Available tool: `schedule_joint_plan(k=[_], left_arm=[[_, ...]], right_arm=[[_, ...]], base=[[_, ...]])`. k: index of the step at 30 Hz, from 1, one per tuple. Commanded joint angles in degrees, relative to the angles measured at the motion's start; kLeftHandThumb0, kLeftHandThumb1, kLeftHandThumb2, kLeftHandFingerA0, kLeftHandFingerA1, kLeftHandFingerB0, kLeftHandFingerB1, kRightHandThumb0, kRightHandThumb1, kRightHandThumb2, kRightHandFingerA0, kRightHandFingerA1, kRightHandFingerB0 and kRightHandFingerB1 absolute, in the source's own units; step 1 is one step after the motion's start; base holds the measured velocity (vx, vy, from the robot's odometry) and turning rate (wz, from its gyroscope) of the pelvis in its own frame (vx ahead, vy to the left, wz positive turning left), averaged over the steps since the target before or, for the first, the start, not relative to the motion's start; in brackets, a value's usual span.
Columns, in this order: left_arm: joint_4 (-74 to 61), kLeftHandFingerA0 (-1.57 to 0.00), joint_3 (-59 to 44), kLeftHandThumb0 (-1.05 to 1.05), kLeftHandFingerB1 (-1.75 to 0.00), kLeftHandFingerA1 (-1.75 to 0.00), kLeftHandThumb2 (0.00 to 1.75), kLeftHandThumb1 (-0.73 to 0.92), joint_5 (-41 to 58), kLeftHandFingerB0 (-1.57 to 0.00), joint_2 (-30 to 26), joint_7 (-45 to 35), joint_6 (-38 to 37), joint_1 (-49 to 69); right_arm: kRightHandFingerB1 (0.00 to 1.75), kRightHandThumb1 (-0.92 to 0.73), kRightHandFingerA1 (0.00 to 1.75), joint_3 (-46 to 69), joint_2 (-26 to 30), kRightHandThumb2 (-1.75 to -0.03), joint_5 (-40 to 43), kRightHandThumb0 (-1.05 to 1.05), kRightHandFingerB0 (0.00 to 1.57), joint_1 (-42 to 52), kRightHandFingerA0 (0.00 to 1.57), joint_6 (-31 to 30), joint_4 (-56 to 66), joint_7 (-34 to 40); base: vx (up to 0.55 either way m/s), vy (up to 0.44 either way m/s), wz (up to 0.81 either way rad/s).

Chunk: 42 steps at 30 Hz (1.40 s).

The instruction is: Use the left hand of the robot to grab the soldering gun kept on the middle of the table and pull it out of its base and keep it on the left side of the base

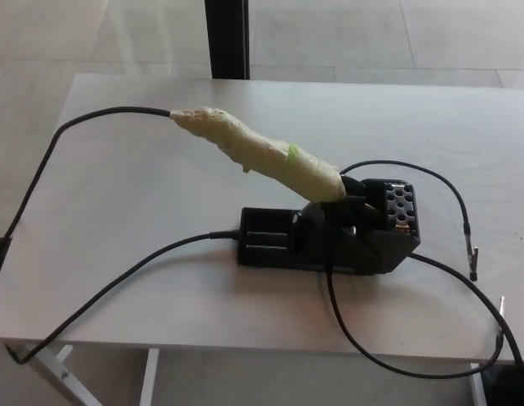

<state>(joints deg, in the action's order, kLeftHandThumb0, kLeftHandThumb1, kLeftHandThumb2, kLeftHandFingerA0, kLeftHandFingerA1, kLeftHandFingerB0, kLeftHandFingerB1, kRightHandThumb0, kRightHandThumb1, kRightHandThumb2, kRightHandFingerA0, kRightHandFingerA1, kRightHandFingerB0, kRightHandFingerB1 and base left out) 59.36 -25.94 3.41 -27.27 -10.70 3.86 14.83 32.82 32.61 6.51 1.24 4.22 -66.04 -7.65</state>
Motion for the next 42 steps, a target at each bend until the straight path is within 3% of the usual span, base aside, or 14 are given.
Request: schedule_joint_plan(k=[1, 7, 8, 11, 15, 17, 18, 19, 30, 31, 35, 36, 37, 42], left_arm=[[0.59, -0.85, -6.33, -0.57, -0.67, -0.75, 0.59, 0.64, 8.14, -0.69, -1.13, -2.9, 0.53, -3.24], [-10.84, -0.89, -6.52, -0.69, -0.56, -0.7, 0.62, 0.67, 7.54, -0.82, -3.45, -1.74, -0.78, -10.28], [-13.41, -0.88, -6.71, -0.66, -0.51, -0.66, 0.6, 0.69, 8.1, -0.8, -3.7, -2.14, 0.05, -11.12], [-24.01, -0.86, -6.63, -0.68, -0.48, -0.63, 0.62, 0.66, 9.46, -0.82, -4.64, -2.48, 5.43, -15.31], [-42.79, -0.62, -1.29, -0.48, -0.43, -0.49, 0.61, 0.71, 8.35, -0.48, -6.83, -2.98, 11.31, -24.87], [-47.75, -0.54, 1.14, -0.46, -0.45, -0.53, 0.61, 0.76, 7.58, -0.42, -7.72, -3.79, 14.07, -27.83], [-50.46, -0.5, 3.39, -0.45, -0.44, -0.53, 0.61, 0.77, 6.49, -0.37, -8.59, -5.03, 14.72, -29.89], [-53.01, -0.5, 5.4, -0.46, -0.44, -0.54, 0.61, 0.76, 6.11, -0.37, -9.1, -5.74, 17.08, -32.33], [-61.31, -0.44, 28.98, -0.49, -0.43, -0.55, 0.6, 0.73, -6.0, -0.38, -5.96, -12.47, 15.54, -46.43], [-62.01, -0.45, 31.9, -0.53, -0.54, -0.67, 0.98, 0.53, -7.21, -0.28, -5.62, -13.94, 14.85, -46.89], [-62.19, -0.53, 39.6, -0.56, -0.48, -0.59, 0.6, 0.68, -11.05, -0.44, -4.84, -16.03, 10.2, -48.12], [-62.26, -0.55, 41.43, -0.57, -0.48, -0.58, 0.6, 0.66, -12.06, -0.46, -4.22, -15.59, 10.51, -48.71], [-62.35, -0.56, 42.98, -0.55, -0.49, -0.61, 0.6, 0.65, -12.88, -0.47, -3.46, -15.06, 10.35, -49.07], [-64.47, -0.55, 49.3, -0.56, -0.44, -0.57, 0.61, 0.69, -14.91, -0.42, -2.38, -16.13, 12.59, -52.4]], right_arm=[[1.27, -0.67, 1.63, 2.09, 1.87, -0.77, 4.08, -1.05, 0.0, -0.78, 0.67, 4.14, -2.65, -3.37], [1.27, -0.68, 1.55, 1.87, 1.84, -0.76, 4.39, -1.05, 0.0, -0.77, 0.68, 4.28, -4.01, -4.53], [0.72, -0.16, 1.28, 1.75, 1.9, -1.02, 4.43, -0.64, 0.01, -0.84, 1.05, 4.23, -4.07, -4.71], [1.33, -0.65, 1.58, 1.76, 2.05, -0.78, 4.99, -1.05, 0.0, -0.79, 0.69, 3.8, -3.68, -5.35], [0.73, -0.18, 1.32, 0.62, 2.43, -1.05, 3.83, -0.66, 0.0, -0.47, 1.11, 3.95, -3.33, -5.11], [1.31, -0.68, 1.56, 0.64, 2.44, -0.8, 3.94, -1.05, 0.0, -0.47, 0.69, 3.81, -3.21, -5.26], [0.73, -0.18, 1.32, 0.89, 2.47, -1.05, 4.23, -0.65, 0.01, -0.54, 1.12, 3.68, -3.3, -5.32], [1.32, -0.66, 1.57, 1.1, 2.54, -0.8, 4.42, -1.05, 0.0, -0.65, 0.69, 3.53, -3.52, -5.27], [1.36, -0.64, 1.56, 1.39, 2.47, -0.8, 4.88, -1.05, 0.0, -0.71, 0.68, 3.06, -3.47, -5.98], [1.3, -0.65, 1.54, 1.15, 2.6, -0.78, 4.58, -1.05, 0.0, -0.68, 0.71, 3.3, -3.58, -5.93], [1.33, -0.67, 1.48, 0.84, 3.14, -0.76, 4.18, -1.05, 0.0, -0.79, 0.76, 3.71, -3.82, -6.34], [0.88, -0.48, 1.28, 0.82, 3.11, -1.22, 4.21, -1.05, 0.0, -1.07, 0.8, 3.3, -3.64, -6.09], [1.35, -0.63, 1.5, 1.18, 3.04, -0.8, 4.66, -1.05, 0.0, -1.03, 0.75, 3.29, -3.54, -6.59], [1.39, -0.61, 1.52, 1.05, 3.04, -0.82, 4.48, -1.05, 0.0, -1.45, 0.74, 3.09, -3.78, -6.37]], base=[[0.0, 0.0, 0.0], [0.0, 0.0, 0.0], [0.0, 0.0, 0.0], [0.0, 0.0, 0.0], [0.0, 0.0, 0.0], [0.0, 0.0, 0.0], [0.0, 0.0, 0.0], [0.0, 0.0, 0.0], [0.0, 0.0, 0.0], [0.0, 0.0, 0.0], [0.0, 0.0, 0.0], [0.0, 0.0, 0.0], [0.0, 0.0, 0.0], [0.0, 0.0, 0.0]])
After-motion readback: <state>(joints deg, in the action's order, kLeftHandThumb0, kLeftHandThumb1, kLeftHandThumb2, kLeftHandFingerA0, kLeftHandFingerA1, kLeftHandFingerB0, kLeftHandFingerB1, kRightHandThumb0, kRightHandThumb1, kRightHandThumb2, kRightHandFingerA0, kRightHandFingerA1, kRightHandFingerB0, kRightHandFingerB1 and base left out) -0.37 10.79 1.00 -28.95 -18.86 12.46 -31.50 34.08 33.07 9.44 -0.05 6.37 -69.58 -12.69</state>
